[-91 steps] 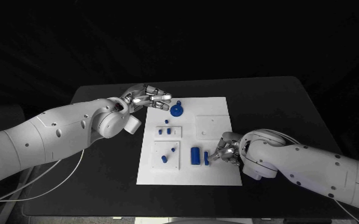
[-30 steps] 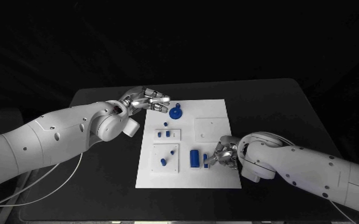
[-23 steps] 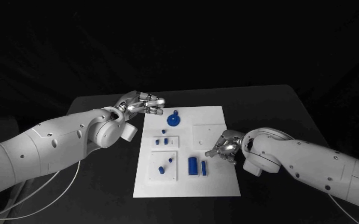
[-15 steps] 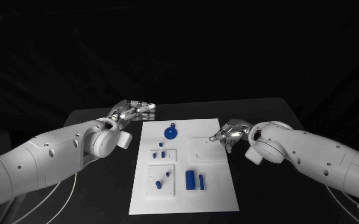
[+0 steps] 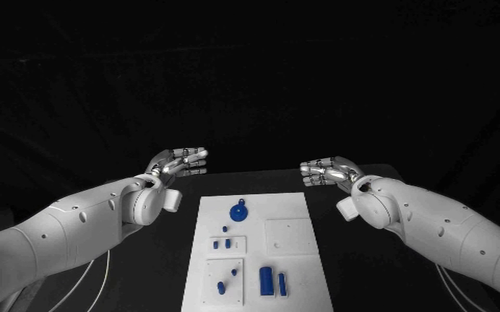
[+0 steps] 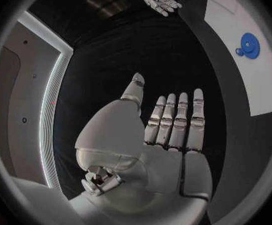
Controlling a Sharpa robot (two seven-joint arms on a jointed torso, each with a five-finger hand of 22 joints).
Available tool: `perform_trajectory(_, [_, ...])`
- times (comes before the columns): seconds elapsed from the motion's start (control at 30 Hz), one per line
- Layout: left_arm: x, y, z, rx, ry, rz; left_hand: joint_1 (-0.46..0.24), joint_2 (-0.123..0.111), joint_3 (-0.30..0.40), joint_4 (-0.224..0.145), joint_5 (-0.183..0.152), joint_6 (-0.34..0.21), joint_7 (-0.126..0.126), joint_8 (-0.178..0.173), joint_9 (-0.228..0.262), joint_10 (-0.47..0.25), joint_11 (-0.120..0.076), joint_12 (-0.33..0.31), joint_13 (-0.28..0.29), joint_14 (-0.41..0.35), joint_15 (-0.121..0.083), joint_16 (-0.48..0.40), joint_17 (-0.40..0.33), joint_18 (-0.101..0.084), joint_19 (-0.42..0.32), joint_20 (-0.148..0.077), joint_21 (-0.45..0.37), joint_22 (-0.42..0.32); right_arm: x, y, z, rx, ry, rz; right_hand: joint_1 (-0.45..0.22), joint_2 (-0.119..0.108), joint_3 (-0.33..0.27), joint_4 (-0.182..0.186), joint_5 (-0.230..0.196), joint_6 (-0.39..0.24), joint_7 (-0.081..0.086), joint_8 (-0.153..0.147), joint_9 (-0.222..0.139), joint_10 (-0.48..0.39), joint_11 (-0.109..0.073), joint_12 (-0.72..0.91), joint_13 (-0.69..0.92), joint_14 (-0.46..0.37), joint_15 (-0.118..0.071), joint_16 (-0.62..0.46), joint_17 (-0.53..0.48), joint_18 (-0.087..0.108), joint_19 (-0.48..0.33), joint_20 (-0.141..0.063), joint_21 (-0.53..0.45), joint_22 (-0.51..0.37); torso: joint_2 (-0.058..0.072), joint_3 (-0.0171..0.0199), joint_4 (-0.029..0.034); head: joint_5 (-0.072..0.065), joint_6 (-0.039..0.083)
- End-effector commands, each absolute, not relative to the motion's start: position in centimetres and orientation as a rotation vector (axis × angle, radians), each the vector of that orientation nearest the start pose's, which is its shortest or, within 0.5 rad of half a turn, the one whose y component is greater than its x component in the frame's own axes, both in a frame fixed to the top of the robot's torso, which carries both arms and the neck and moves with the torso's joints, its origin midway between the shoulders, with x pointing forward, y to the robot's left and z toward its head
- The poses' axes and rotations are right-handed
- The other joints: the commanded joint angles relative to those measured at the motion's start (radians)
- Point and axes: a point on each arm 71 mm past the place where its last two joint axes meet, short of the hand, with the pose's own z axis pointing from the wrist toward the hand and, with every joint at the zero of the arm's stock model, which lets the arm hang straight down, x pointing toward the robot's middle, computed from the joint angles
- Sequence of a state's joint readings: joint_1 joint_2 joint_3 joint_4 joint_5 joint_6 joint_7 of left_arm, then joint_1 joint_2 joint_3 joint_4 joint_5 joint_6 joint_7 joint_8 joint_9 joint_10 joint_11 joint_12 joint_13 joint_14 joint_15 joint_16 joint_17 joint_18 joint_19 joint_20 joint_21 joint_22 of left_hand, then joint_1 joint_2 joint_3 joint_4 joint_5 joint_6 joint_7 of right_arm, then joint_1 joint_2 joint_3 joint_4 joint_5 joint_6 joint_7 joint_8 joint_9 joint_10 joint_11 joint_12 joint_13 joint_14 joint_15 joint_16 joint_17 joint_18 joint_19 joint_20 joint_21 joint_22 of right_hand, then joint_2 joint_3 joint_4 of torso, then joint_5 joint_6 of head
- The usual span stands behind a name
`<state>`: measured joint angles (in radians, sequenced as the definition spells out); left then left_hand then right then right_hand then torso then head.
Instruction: Assemble the parts on the task board
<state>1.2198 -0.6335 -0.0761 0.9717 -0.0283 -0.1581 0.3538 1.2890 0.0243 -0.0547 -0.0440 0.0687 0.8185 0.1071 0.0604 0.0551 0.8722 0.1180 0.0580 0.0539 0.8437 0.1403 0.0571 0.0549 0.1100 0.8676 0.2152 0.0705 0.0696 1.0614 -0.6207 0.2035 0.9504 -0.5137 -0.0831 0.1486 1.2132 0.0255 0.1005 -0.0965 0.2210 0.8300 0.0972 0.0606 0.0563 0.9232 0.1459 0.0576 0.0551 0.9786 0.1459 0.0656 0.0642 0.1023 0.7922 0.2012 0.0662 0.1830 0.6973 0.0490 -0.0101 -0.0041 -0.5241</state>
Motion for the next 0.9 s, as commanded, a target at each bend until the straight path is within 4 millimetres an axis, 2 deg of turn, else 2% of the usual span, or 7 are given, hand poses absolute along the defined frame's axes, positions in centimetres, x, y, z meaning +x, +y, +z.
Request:
perform_trajectory(0.03, [57.8,26.8,-20.8,-1.149,1.366,-1.344,0.0,-0.01,0.009,0.002,0.0,-0.055,-0.003,-0.009,-0.003,-0.06,-0.001,-0.006,-0.003,-0.034,0.0,-0.005,-0.002,0.026,-0.006,0.02,-0.004,-0.001,57.2,-26.9,-22.1,0.962,1.458,1.24,0.007,0.011,-0.024,-0.003,-0.001,-0.035,-0.016,-0.006,-0.002,-0.025,0.0,-0.003,-0.001,-0.056,-0.002,-0.007,-0.007,0.044,-0.058,0.034,0.004,-0.086,-0.012,0.0051,-0.0007,0.004,0.017])
perform_trajectory(0.17, [58.0,26.5,-20.8,-1.12,1.38,-1.331,0.001,-0.01,0.013,0.005,0.0,-0.067,-0.003,-0.01,-0.004,-0.074,0.002,-0.008,-0.003,-0.044,0.002,-0.005,-0.002,0.061,-0.013,0.044,-0.003,-0.001,57.4,-26.9,-21.9,0.962,1.426,1.242,0.008,0.02,-0.04,-0.009,0.0,-0.032,-0.01,-0.007,-0.003,-0.026,-0.005,-0.004,-0.001,-0.098,-0.005,-0.01,-0.009,0.112,-0.15,0.084,0.004,-0.126,-0.015,0.0098,-0.0002,0.01,0.024])
perform_trajectory(0.2, [58.0,26.7,-20.9,-1.134,1.381,-1.314,-0.387,-0.024,0.055,0.044,-0.069,-0.818,-0.107,-0.06,-0.055,-0.872,-0.118,-0.058,-0.054,-0.844,-0.14,-0.057,-0.055,-0.11,-0.868,-0.215,-0.07,-0.07,57.3,-26.7,-22.5,0.956,1.524,1.205,-0.357,-0.026,-0.101,0.097,-0.221,-0.83,-0.097,-0.061,-0.056,-0.923,-0.146,-0.058,-0.055,-0.979,-0.146,-0.066,-0.064,-0.102,-0.792,-0.201,-0.066,-0.183,-0.01,0.0049,-0.0005,0.007,0.019])
perform_trajectory(0.4, [57.4,26.2,-21.2,-1.139,1.371,-1.311,-0.536,-0.024,0.055,0.044,-0.069,-0.818,-0.107,-0.06,-0.055,-0.872,-0.118,-0.058,-0.054,-0.844,-0.14,-0.057,-0.055,-0.11,-0.868,-0.215,-0.07,-0.07,56.9,-26.2,-22.3,0.963,1.497,1.219,-0.498,-0.026,-0.101,0.097,-0.221,-0.83,-0.097,-0.061,-0.056,-0.923,-0.146,-0.058,-0.055,-0.979,-0.146,-0.066,-0.064,-0.102,-0.792,-0.201,-0.066,-0.183,-0.028,-0.0019,0.0008,0.006,0.007])
perform_trajectory(0.43, [57.1,25.9,-21.4,-1.143,1.366,-1.309,-0.582,-0.024,0.055,0.044,-0.069,-0.818,-0.107,-0.06,-0.055,-0.872,-0.118,-0.058,-0.054,-0.844,-0.14,-0.057,-0.055,-0.11,-0.868,-0.215,-0.07,-0.07,56.7,-25.9,-22.3,0.968,1.482,1.226,-1.213,-0.026,-0.101,0.097,-0.221,-0.83,-0.097,-0.061,-0.056,-0.923,-0.146,-0.058,-0.055,-0.979,-0.146,-0.066,-0.064,-0.102,-0.792,-0.201,-0.066,-0.183,-0.038,-0.0057,0.0016,0.006,0.0])
perform_trajectory(0.47, [56.9,25.7,-21.5,-1.145,1.361,-1.308,-1.289,-0.024,0.055,0.044,-0.069,-0.818,-0.107,-0.06,-0.055,-0.872,-0.118,-0.058,-0.054,-0.844,-0.14,-0.057,-0.055,-0.11,-0.868,-0.215,-0.07,-0.07,56.5,-25.7,-22.2,0.971,1.47,1.231,-1.213,-0.026,-0.101,0.097,-0.221,-0.83,-0.097,-0.061,-0.056,-0.923,-0.146,-0.058,-0.055,-0.979,-0.146,-0.066,-0.064,-0.102,-0.792,-0.201,-0.066,-0.183,-0.046,-0.0086,0.0022,0.006,-0.005])
perform_trajectory(0.9, [50.3,21.2,-22.8,-1.192,1.264,-1.262,-1.289,-0.024,0.055,0.044,-0.069,-0.818,-0.107,-0.06,-0.055,-0.872,-0.118,-0.058,-0.054,-0.844,-0.14,-0.057,-0.055,-0.11,-0.868,-0.215,-0.07,-0.07,50.6,-21.1,-22.0,1.111,1.267,1.276,-1.213,-0.026,-0.101,0.097,-0.221,-0.83,-0.097,-0.061,-0.056,-0.923,-0.146,-0.058,-0.055,-0.979,-0.146,-0.066,-0.064,-0.102,-0.792,-0.201,-0.066,-0.183,-0.151,-0.0483,0.0099,0.004,-0.075])
